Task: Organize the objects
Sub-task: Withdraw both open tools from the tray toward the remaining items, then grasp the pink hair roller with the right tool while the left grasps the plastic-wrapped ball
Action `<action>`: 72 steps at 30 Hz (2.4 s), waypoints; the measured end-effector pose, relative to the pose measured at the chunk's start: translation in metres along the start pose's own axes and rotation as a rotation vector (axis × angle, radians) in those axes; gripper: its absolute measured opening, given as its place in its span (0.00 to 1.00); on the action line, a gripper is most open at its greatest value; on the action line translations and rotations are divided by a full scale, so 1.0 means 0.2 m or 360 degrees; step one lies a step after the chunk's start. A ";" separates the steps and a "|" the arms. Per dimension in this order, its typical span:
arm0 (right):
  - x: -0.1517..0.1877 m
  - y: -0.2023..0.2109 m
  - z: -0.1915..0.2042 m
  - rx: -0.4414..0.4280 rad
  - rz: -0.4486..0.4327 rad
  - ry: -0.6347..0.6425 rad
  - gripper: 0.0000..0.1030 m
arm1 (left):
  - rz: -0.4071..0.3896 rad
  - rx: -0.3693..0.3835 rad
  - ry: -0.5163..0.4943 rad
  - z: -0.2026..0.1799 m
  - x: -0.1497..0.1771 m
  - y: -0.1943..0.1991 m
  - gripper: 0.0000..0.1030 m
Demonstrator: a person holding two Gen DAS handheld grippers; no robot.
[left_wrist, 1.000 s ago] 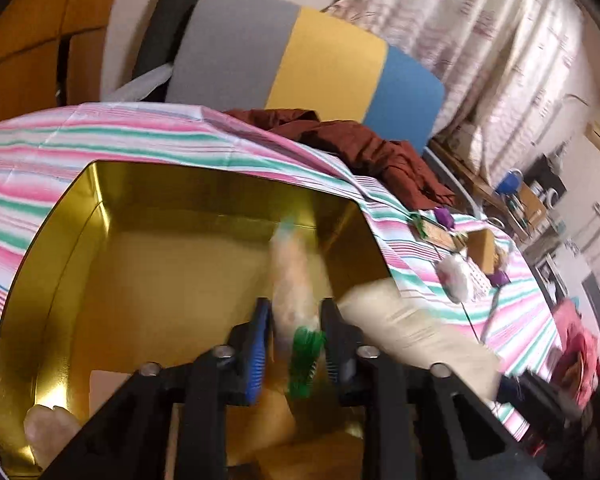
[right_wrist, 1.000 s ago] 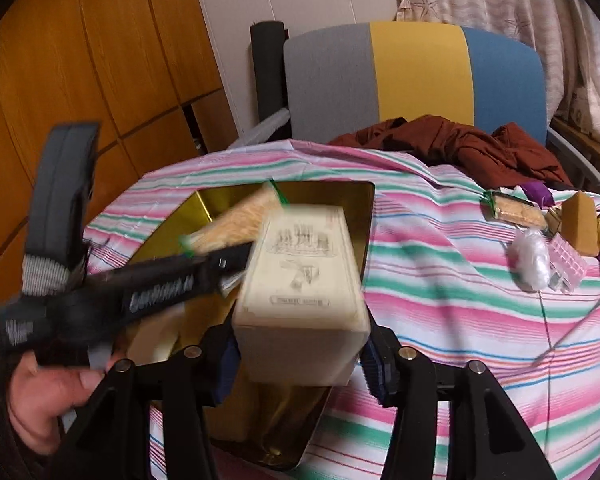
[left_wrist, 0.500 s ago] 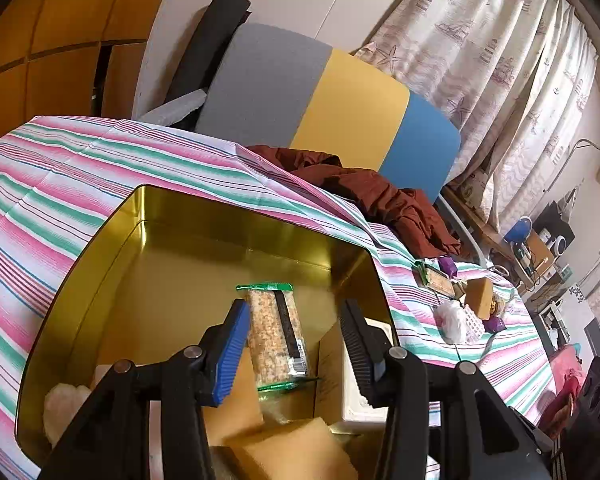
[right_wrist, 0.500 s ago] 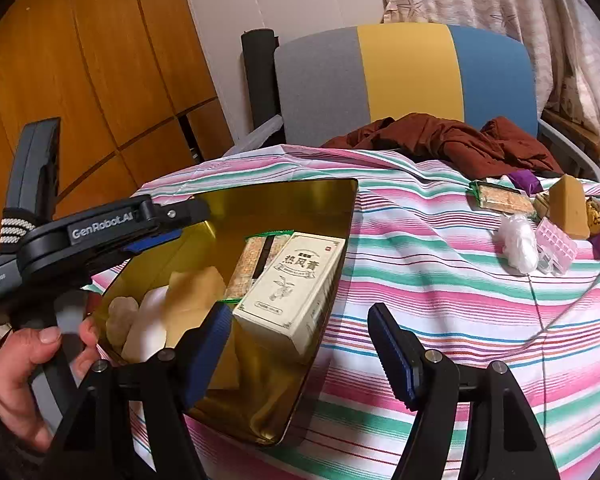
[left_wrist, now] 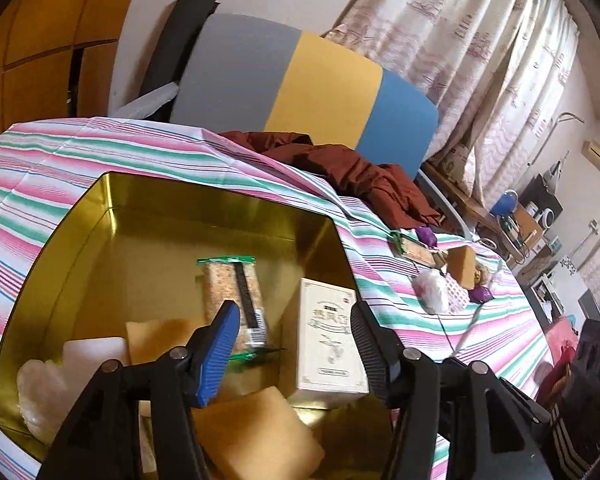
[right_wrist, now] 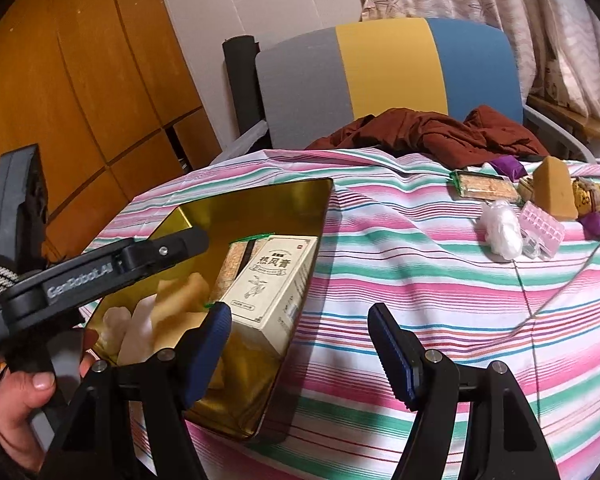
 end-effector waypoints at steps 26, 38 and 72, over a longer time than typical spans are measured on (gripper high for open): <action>0.01 0.09 -0.35 0.0144 -0.0069 -0.0224 0.70 | 0.0120 0.0110 -0.0261 -0.36 0.11 -0.02 0.57; -0.02 0.14 -0.85 0.0406 -0.0102 -0.0306 0.73 | 0.0275 0.0211 -0.0499 -0.64 0.24 -0.11 0.60; -0.18 -0.23 -1.34 0.0483 0.0121 -0.0252 0.70 | 0.0454 0.0168 -0.0677 -0.90 0.27 -0.42 0.60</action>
Point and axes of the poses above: each gripper's, at about its wrist camera, not at the fingertips, and y roughly against the way its jaws point, z to its left, x to its underside, the point moved 5 cm from there along -y, roughly the way its jaws point, and after that the axes turned 1 degree about x, right-handed, at the moved point
